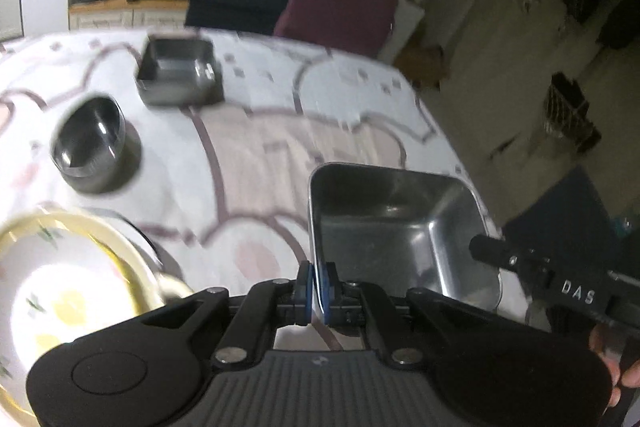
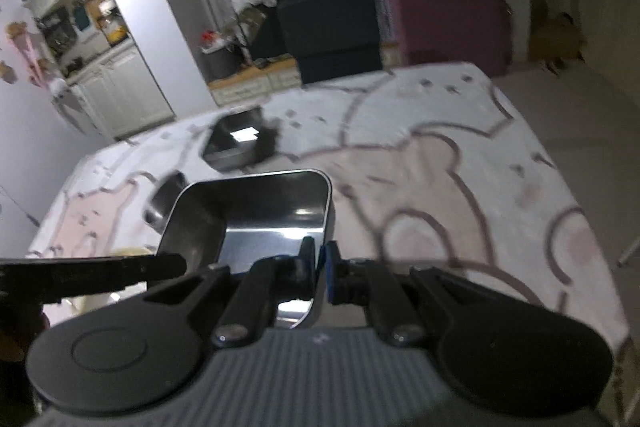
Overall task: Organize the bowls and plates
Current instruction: 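Lift and carry the steel tray with both grippers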
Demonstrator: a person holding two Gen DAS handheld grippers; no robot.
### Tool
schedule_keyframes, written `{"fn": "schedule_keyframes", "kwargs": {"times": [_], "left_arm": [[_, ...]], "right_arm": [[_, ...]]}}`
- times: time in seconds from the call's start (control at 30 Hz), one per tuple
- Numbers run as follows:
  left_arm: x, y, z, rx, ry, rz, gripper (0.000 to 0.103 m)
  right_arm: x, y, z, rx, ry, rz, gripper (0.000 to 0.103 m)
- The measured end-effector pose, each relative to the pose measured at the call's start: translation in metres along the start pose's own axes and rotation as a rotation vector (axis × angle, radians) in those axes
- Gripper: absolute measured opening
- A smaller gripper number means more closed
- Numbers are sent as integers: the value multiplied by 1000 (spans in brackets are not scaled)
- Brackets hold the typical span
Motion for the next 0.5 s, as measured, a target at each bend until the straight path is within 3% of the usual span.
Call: {"fn": "schedule_keyframes", "kwargs": {"times": [0.2,0.5], "left_arm": [[-19,8,27,21,-57,-21,5],[-33,0,49,76,-98,-55,5]], "right_arm": [[-21,33,15,-58,-74,4,6],[-34,35,46,-92,-141,-38,5]]}}
Point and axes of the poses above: each gripper's, at about its wrist camera, not at the fingertips, and z roughly the way its jaws point, y to its right, x to its top, the point moved 4 cm from there along z, roughly the way its jaws point, and after that the axes turned 8 degrees about z, right-handed, at the moved point
